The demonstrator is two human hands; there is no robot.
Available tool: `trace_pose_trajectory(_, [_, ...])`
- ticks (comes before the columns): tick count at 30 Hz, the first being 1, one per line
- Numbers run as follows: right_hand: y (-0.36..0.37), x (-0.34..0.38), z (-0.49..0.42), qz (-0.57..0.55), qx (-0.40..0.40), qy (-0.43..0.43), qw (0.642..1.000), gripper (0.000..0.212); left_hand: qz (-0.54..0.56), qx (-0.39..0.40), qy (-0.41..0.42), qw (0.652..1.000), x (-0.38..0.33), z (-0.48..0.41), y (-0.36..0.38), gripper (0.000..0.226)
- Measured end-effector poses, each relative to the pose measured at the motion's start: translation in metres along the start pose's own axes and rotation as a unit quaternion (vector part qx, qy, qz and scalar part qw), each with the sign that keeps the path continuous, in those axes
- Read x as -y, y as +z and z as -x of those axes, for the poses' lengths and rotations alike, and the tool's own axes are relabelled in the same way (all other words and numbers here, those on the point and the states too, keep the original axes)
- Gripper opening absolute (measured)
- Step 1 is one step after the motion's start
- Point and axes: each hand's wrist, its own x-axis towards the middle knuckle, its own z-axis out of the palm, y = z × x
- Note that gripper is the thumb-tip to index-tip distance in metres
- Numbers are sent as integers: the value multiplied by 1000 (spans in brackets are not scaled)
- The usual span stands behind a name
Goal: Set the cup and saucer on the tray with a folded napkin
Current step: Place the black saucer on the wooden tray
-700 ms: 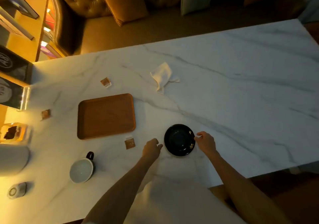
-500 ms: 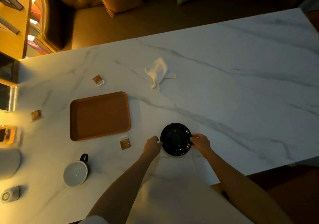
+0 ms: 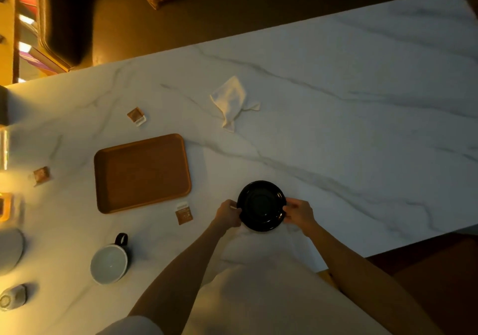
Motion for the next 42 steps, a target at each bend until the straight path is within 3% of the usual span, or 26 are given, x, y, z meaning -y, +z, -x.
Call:
trace_pose_trajectory(6, [26, 15, 12, 5, 41, -3, 999, 40, 27, -10, 3, 1000, 10, 16, -33, 12])
trace_pose_trajectory(20, [145, 34, 75, 102, 139, -88, 981, 43, 162, -107, 5, 981, 122, 64, -132, 16])
trace_pose_trajectory(31, [228, 32, 127, 73, 128, -113, 983, 42, 192, -104, 35, 975, 163, 89, -223, 29])
trace_pose_trajectory(35, [254, 44, 131, 48, 123, -113, 985, 41, 168, -123, 54, 977, 161, 86, -255, 15])
trace_pose_trajectory(42, [308, 76, 119, 31, 112, -106, 987, 38, 186, -135, 84, 970, 155, 68, -317, 10])
